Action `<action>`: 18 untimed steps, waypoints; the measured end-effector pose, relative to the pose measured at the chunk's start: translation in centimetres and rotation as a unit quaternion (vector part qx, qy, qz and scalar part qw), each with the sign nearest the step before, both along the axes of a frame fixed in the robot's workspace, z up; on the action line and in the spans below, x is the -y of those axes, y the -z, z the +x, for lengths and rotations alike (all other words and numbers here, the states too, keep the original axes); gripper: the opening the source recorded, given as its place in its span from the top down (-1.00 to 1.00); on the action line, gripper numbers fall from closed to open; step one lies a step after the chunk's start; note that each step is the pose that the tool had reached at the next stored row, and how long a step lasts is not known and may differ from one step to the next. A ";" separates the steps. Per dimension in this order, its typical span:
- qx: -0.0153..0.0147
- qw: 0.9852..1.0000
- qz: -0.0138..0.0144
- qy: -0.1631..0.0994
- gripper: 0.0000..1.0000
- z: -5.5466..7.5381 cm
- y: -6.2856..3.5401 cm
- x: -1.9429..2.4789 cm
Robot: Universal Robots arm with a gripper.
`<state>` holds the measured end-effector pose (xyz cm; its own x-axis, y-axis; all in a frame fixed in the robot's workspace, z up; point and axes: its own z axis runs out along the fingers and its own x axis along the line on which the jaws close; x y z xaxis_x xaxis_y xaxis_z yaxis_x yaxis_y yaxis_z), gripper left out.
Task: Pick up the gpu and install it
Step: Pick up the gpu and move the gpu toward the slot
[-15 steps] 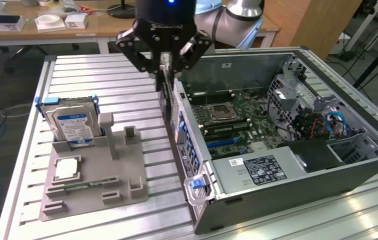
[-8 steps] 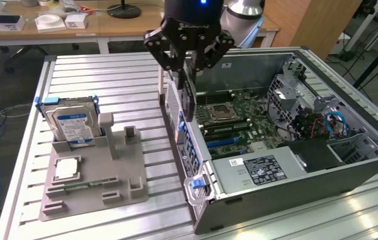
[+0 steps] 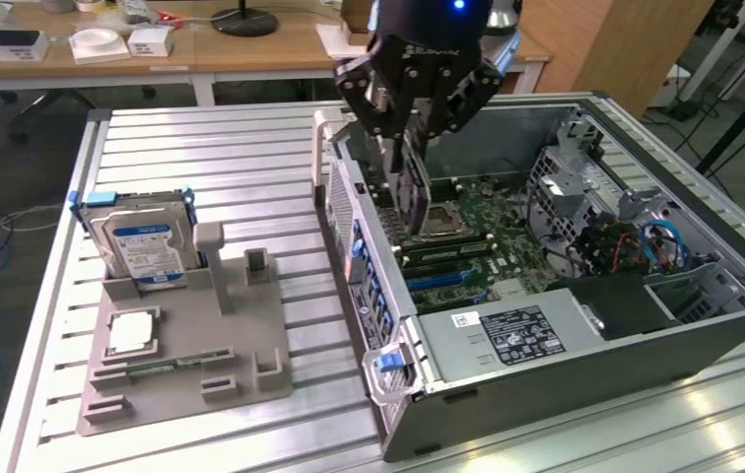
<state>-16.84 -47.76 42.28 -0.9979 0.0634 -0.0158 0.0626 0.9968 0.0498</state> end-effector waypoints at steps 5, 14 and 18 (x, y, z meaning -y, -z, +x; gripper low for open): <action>0.000 1.000 0.000 -0.001 0.47 2.3 0.01 0.00; 0.000 1.000 0.001 -0.002 0.47 6.4 0.04 0.00; 0.000 1.000 0.003 -0.002 0.47 8.2 0.03 0.00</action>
